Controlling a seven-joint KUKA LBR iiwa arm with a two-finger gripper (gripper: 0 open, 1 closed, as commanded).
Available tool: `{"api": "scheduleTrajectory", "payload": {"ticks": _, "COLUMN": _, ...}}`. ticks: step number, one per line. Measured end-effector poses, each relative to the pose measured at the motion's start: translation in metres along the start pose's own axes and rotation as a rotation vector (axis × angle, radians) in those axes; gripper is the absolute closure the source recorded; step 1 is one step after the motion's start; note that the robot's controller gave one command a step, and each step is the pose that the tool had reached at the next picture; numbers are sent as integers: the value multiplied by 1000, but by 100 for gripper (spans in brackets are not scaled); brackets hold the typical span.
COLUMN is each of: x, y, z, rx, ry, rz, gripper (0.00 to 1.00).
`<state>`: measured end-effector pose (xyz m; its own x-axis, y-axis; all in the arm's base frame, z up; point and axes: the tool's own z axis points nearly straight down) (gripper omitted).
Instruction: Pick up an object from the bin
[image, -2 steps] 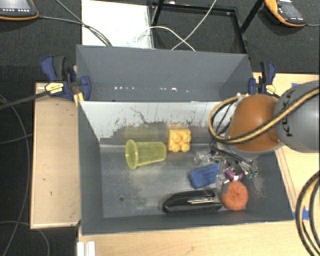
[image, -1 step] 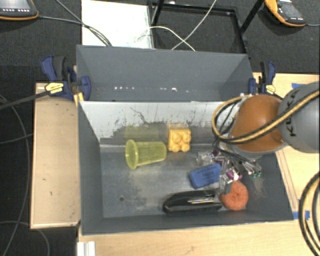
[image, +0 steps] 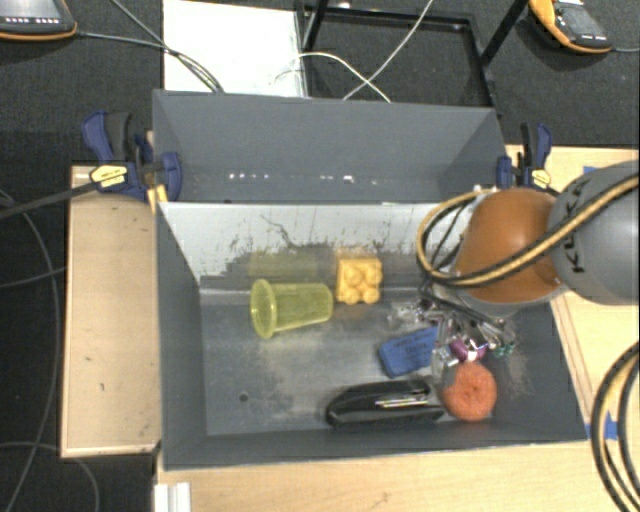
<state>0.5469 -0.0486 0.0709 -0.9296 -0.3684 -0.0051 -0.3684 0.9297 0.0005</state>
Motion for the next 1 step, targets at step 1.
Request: {"api": "scheduleTrajectory", "payload": {"ticks": 1, "x": 4, "y": -7, "z": 0, "rx": -1, "ry": -1, "rz": -24, "gripper": 100}}
